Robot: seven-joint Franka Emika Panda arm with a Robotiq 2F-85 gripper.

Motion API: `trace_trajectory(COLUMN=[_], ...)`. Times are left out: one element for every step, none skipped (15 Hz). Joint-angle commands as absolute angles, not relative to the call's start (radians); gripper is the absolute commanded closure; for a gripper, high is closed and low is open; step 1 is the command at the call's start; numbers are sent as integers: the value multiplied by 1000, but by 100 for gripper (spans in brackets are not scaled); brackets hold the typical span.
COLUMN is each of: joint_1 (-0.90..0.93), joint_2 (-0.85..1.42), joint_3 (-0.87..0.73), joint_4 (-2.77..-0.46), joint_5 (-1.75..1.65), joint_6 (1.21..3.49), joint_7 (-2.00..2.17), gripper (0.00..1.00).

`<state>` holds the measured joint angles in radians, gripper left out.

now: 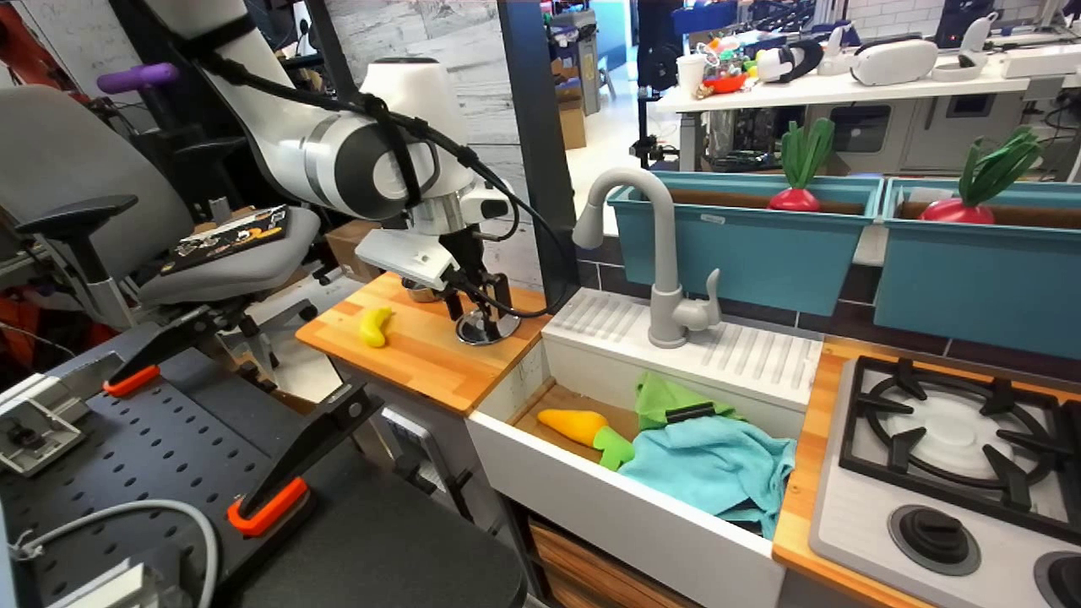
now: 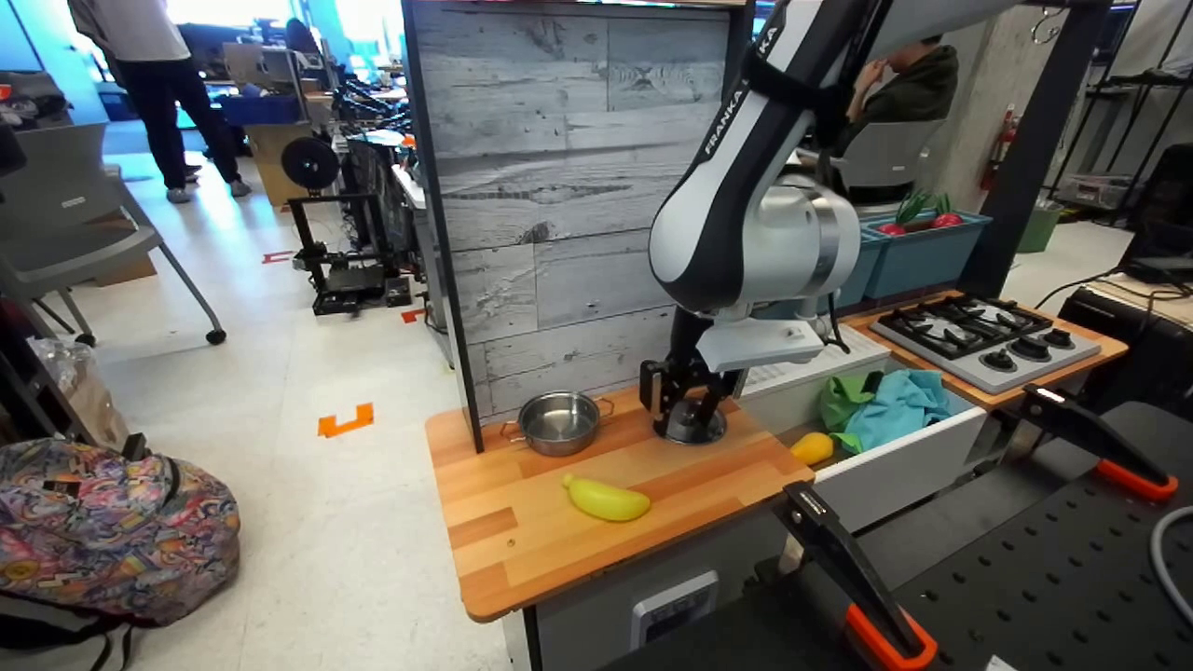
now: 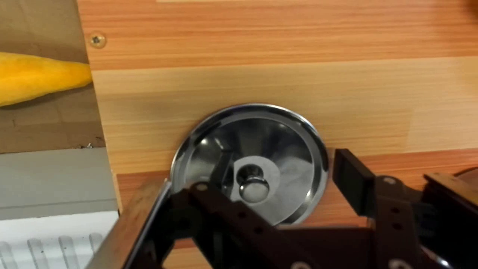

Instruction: Put the lid on the table

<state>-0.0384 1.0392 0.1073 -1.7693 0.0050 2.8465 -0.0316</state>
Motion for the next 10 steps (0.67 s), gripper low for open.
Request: trace_trajectory(joint_1=[-54,-52,-47,-40,-38,-37,-34,-35,-37,-41], joint_2=[1010,994,970,937,910,875,831,797,764,738], joint_3=[138,141,142,142,146,152,159,171,182,197], joint_4=[-1813,-1835,-1868,-1911,-1948,-1996,-2054,-2100,-2143,-2177], joint_5=[16,15,14,14,13,11,8,8,5,2], joint_6=[2876,2887,2905,2932,2957,2982,3010,3036,3053,3069], joint_7=[-68,-70,-67,-59,-58,-58,-59,-60,-63,-71], gripper=[1,0,0,0,0,0,0,0,0,0])
